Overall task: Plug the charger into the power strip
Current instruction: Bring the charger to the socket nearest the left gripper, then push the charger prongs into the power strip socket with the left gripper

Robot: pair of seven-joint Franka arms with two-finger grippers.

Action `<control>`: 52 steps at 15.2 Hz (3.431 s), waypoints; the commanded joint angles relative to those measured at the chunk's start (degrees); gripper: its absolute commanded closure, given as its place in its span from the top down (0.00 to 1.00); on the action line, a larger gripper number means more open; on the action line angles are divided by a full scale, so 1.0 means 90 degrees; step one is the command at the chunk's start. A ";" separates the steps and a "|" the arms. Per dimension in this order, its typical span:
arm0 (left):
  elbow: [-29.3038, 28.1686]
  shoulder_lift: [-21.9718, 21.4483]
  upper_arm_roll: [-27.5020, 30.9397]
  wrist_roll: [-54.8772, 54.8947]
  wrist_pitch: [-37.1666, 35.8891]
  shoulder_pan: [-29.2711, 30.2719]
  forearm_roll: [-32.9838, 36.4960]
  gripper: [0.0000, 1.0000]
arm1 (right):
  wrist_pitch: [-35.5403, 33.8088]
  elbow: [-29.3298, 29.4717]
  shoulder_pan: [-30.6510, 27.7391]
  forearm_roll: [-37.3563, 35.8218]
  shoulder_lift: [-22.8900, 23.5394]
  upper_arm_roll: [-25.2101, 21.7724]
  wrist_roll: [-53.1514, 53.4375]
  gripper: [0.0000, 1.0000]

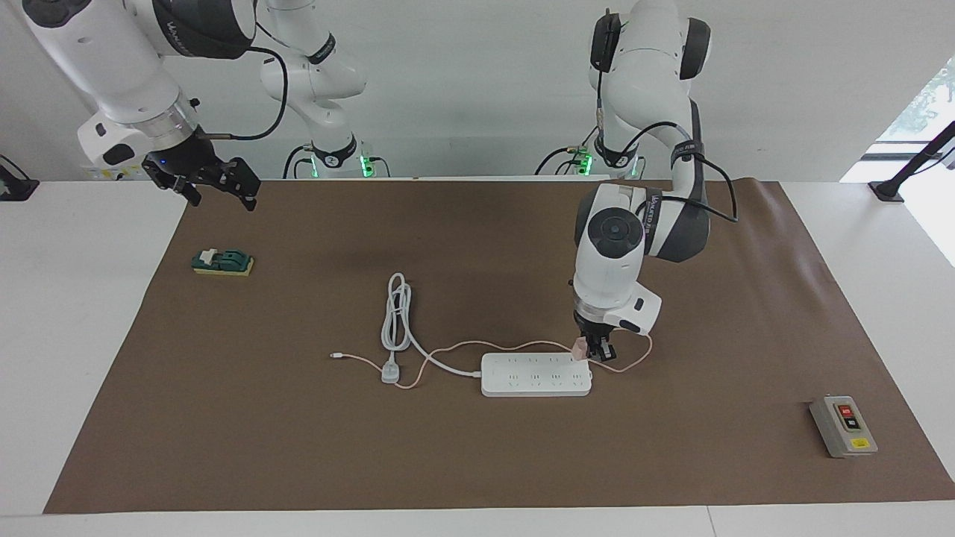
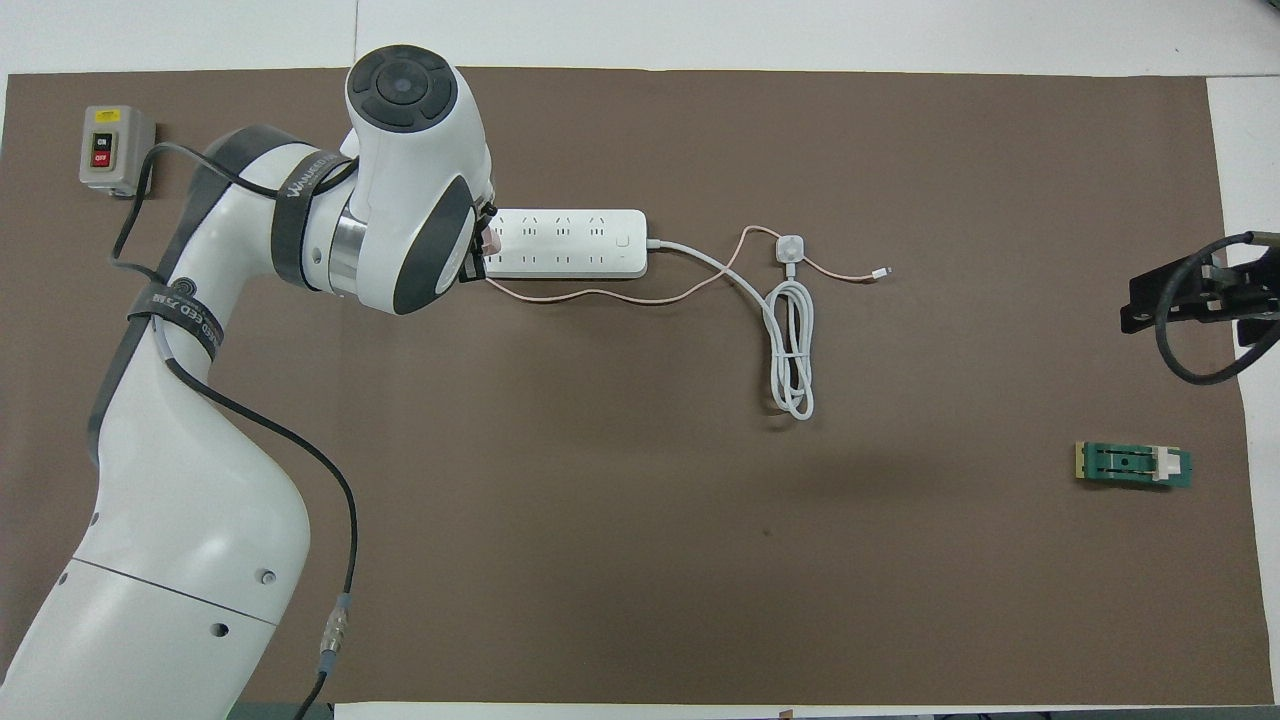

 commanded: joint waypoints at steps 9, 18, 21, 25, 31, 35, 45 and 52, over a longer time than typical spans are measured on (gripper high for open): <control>-0.0054 0.0174 0.0075 0.0181 -0.0046 -0.0106 0.0330 0.00 | -0.0051 -0.0083 -0.0035 -0.0017 -0.0088 0.0010 -0.0154 1.00; -0.0006 0.0311 0.0065 0.0534 -0.0085 -0.0174 0.0301 0.00 | -0.0051 -0.0083 -0.0035 -0.0007 -0.0088 0.0010 -0.0154 1.00; 0.0014 0.0321 0.0055 0.0544 -0.0085 -0.0213 0.0281 0.00 | -0.0051 -0.0083 -0.0035 -0.0007 -0.0088 0.0010 -0.0154 1.00; 0.0053 0.0321 0.0045 0.0544 -0.0095 -0.0271 0.0262 0.00 | -0.0051 -0.0083 -0.0035 -0.0007 -0.0088 0.0010 -0.0154 1.00; 0.0307 0.0331 0.0036 0.0524 -0.0241 -0.0291 0.0232 0.00 | -0.0051 -0.0083 -0.0035 -0.0017 -0.0088 0.0000 -0.0154 1.00; 0.0326 0.0389 0.0045 0.0534 -0.0251 -0.0291 0.0232 0.00 | -0.0051 -0.0083 -0.0035 -0.0007 -0.0088 0.0000 -0.0154 1.00; 0.0317 0.0418 0.0065 0.0876 -0.0261 -0.0194 0.0232 0.00 | -0.0051 -0.0083 -0.0035 -0.0007 -0.0088 0.0010 -0.0154 1.00; 0.0326 0.0545 0.0065 0.0866 -0.0134 -0.0155 0.0232 0.00 | -0.0051 -0.0083 -0.0035 -0.0017 -0.0088 0.0010 -0.0154 1.00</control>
